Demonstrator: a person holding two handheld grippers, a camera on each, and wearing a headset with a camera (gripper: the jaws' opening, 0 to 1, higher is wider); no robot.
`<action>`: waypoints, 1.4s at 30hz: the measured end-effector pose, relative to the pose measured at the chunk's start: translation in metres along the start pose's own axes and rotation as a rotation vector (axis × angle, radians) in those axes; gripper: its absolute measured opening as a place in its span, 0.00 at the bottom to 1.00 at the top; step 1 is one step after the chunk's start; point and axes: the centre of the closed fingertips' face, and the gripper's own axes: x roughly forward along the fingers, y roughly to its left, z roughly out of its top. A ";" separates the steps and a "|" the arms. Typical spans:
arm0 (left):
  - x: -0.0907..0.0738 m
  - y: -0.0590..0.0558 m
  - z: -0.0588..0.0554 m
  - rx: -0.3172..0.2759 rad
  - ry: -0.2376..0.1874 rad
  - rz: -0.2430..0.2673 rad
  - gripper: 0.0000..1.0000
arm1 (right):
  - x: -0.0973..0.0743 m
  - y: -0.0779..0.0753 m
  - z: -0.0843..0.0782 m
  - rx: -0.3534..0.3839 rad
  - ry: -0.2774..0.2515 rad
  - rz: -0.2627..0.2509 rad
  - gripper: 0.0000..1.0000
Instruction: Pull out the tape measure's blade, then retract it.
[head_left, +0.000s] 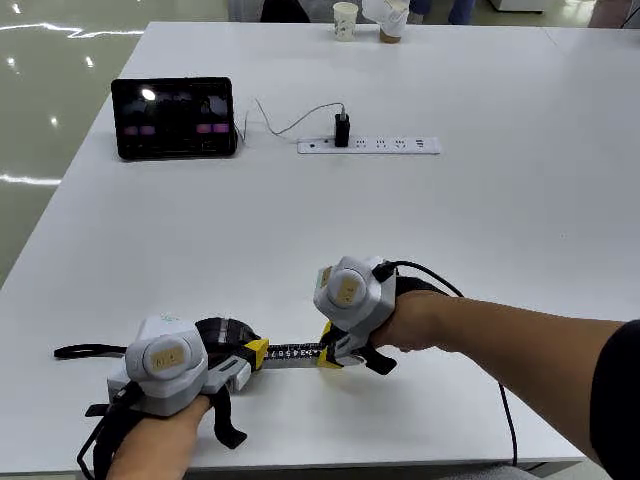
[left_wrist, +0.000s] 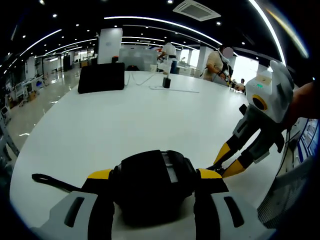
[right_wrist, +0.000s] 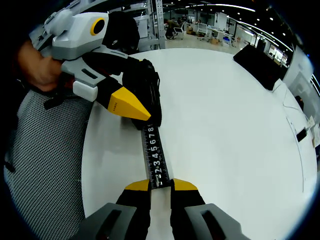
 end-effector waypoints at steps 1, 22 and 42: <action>0.000 -0.001 0.000 0.007 0.002 0.001 0.59 | 0.000 0.000 0.001 -0.003 0.001 0.000 0.11; 0.001 0.000 -0.001 0.012 0.006 0.001 0.59 | 0.006 0.004 0.010 -0.019 -0.016 0.007 0.11; 0.000 0.001 -0.001 -0.004 0.009 -0.009 0.59 | 0.013 0.006 0.022 -0.032 -0.054 0.021 0.11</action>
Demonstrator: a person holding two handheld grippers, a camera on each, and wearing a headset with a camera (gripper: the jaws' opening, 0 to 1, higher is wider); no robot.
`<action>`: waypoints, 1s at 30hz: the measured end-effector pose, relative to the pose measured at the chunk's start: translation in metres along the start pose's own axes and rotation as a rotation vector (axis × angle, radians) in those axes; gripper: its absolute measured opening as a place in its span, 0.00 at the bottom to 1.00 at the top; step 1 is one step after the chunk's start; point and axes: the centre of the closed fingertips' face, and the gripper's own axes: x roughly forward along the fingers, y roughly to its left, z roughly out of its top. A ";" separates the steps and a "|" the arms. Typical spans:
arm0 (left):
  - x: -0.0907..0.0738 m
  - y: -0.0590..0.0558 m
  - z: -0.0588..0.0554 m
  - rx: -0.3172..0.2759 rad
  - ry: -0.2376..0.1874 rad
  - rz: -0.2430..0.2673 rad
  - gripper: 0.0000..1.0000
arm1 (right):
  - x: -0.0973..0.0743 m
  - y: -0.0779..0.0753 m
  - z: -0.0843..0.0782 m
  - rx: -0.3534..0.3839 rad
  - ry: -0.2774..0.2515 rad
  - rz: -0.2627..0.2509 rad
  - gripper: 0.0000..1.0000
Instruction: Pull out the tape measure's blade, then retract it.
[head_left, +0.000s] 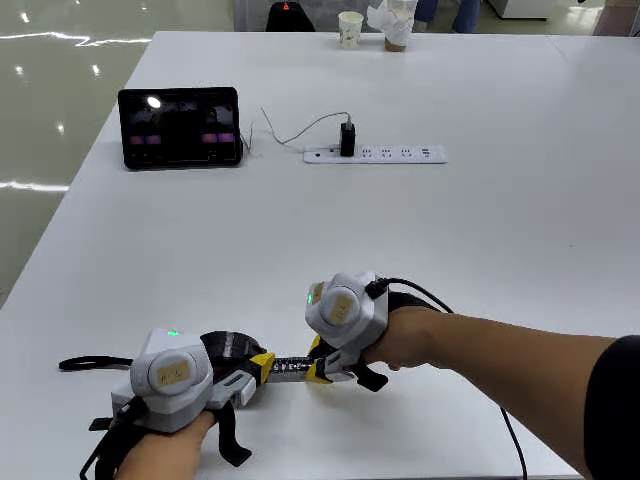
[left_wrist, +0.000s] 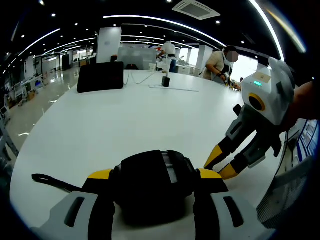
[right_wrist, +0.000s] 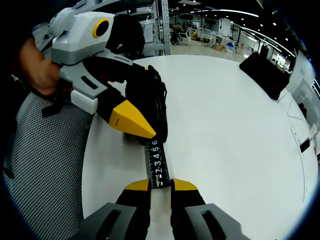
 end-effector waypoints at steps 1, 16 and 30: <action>0.000 0.000 0.000 -0.001 -0.001 0.000 0.59 | 0.000 0.000 0.001 0.002 -0.001 0.000 0.11; 0.000 0.000 0.000 -0.007 0.003 -0.005 0.59 | 0.005 0.002 0.009 0.012 -0.034 0.005 0.12; -0.001 0.000 0.000 -0.012 0.002 -0.003 0.59 | 0.008 0.003 0.016 0.014 -0.072 0.003 0.12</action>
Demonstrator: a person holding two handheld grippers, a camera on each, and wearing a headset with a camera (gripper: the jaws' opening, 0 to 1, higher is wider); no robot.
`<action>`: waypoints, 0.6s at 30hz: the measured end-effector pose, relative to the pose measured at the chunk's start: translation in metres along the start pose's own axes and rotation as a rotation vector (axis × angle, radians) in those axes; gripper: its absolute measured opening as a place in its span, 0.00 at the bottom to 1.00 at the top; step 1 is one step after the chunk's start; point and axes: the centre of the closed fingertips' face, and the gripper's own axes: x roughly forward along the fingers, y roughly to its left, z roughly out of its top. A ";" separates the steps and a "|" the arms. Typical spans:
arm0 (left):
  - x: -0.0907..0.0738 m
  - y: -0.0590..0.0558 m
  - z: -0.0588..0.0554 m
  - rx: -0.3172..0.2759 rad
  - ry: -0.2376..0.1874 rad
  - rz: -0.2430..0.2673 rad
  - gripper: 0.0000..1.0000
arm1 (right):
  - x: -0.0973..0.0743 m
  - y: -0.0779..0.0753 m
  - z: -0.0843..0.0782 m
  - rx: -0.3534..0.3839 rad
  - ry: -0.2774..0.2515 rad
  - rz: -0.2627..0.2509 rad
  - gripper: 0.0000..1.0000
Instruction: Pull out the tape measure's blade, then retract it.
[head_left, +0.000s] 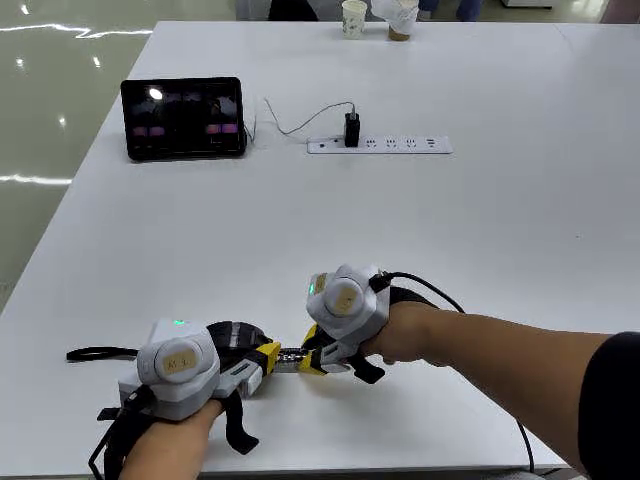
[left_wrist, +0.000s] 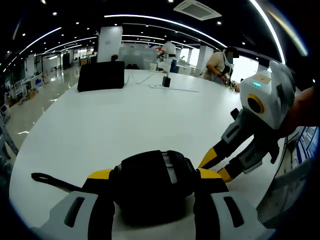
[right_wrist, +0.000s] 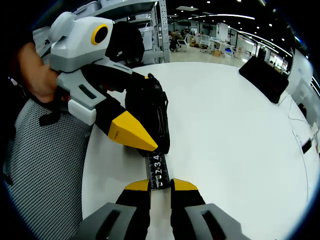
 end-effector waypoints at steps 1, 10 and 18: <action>0.000 0.000 0.000 0.000 0.000 0.000 0.59 | 0.001 0.000 0.001 -0.001 -0.004 -0.002 0.12; 0.000 0.000 0.000 0.000 0.000 0.000 0.59 | 0.005 0.002 0.007 -0.006 -0.015 -0.008 0.11; 0.000 0.000 -0.001 0.000 -0.001 -0.002 0.59 | 0.007 0.002 0.010 0.011 -0.017 -0.009 0.11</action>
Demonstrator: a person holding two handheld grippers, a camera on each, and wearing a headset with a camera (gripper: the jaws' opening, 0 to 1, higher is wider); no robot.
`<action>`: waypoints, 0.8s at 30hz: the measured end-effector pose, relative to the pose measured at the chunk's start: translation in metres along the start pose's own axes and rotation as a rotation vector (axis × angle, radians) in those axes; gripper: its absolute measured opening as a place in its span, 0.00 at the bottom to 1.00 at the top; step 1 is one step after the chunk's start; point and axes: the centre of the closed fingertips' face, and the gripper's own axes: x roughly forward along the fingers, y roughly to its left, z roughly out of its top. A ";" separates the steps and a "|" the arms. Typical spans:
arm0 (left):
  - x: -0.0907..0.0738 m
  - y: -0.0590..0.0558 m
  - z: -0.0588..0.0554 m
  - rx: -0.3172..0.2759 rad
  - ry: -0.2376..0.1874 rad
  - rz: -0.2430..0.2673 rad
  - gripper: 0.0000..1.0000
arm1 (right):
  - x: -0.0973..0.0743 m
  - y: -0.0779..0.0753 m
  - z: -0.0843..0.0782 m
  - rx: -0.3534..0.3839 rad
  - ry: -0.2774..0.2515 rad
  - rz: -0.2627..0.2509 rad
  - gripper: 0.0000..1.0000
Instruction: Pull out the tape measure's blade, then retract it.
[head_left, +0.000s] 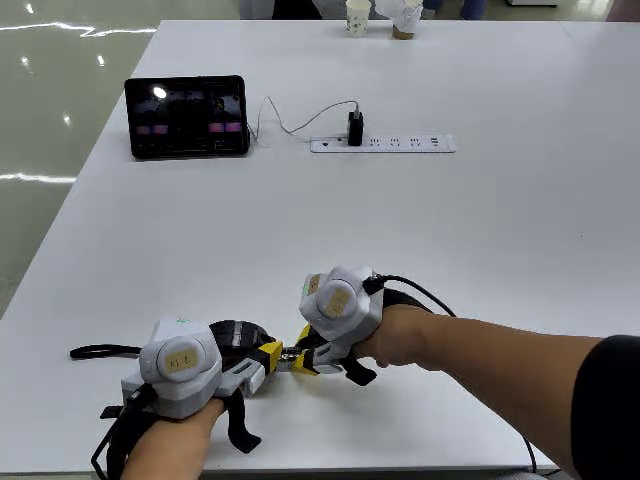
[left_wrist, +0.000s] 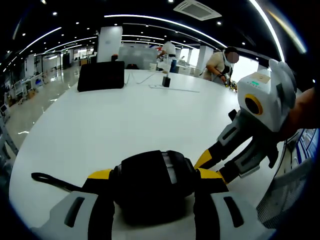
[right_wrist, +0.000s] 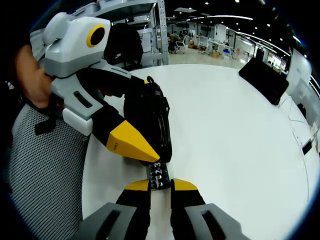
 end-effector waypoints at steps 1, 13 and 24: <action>0.000 0.000 0.000 0.000 -0.001 0.000 0.59 | 0.000 0.000 0.000 0.003 -0.001 -0.001 0.11; 0.000 0.000 0.000 -0.001 -0.004 -0.001 0.59 | 0.004 -0.001 0.004 0.006 -0.011 -0.002 0.11; 0.000 0.000 0.001 -0.002 -0.007 0.000 0.59 | 0.006 0.000 0.007 -0.001 -0.016 0.002 0.11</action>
